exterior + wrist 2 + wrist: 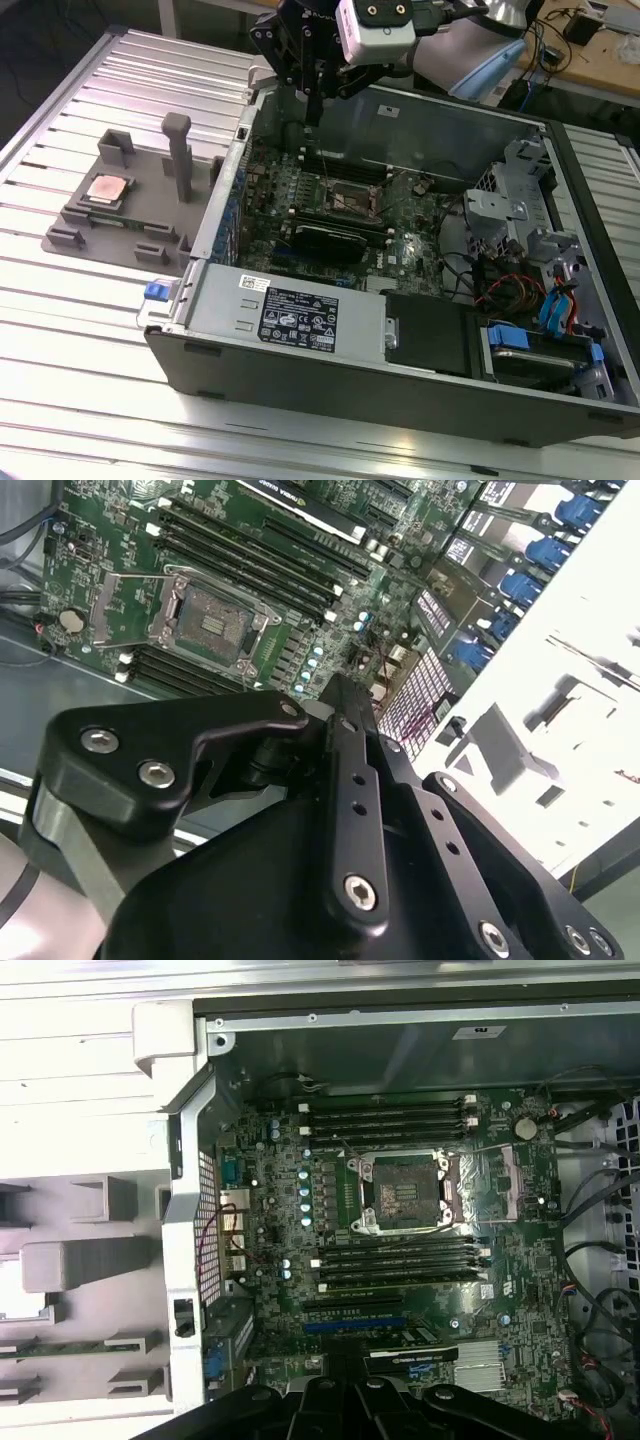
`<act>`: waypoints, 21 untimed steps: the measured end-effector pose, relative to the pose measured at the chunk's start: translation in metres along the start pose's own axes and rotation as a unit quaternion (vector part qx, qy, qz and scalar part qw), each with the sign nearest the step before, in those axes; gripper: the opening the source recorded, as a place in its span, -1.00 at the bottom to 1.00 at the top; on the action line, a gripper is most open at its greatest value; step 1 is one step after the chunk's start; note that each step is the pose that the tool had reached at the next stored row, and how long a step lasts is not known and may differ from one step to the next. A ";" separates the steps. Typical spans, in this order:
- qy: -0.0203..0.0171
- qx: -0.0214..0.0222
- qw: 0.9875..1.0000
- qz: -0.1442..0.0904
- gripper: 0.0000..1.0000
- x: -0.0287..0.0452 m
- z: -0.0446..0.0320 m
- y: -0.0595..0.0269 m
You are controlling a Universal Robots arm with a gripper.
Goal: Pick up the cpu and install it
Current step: 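Reach for the cpu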
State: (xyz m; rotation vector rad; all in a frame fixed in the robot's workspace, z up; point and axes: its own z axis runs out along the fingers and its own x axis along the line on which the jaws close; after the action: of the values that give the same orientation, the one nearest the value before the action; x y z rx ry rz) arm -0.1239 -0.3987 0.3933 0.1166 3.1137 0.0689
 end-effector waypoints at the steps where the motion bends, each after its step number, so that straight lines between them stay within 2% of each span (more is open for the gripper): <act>1: 0.000 0.000 1.000 0.000 -0.79 0.0006 0.0000 0.0000; 13: 0.000 0.000 1.000 0.000 -0.79 0.0135 -0.0003 0.0007; 16: 0.000 0.000 1.000 0.000 -0.79 0.0188 -0.0004 0.0012; 19: 0.000 0.000 1.000 0.000 -0.79 0.0304 -0.0006 0.0020; 21: 0.000 0.000 1.000 0.000 -0.79 0.0346 -0.0007 0.0023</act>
State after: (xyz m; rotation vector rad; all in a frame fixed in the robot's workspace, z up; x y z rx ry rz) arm -0.1582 -0.3939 0.3932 0.1167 3.1134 0.0689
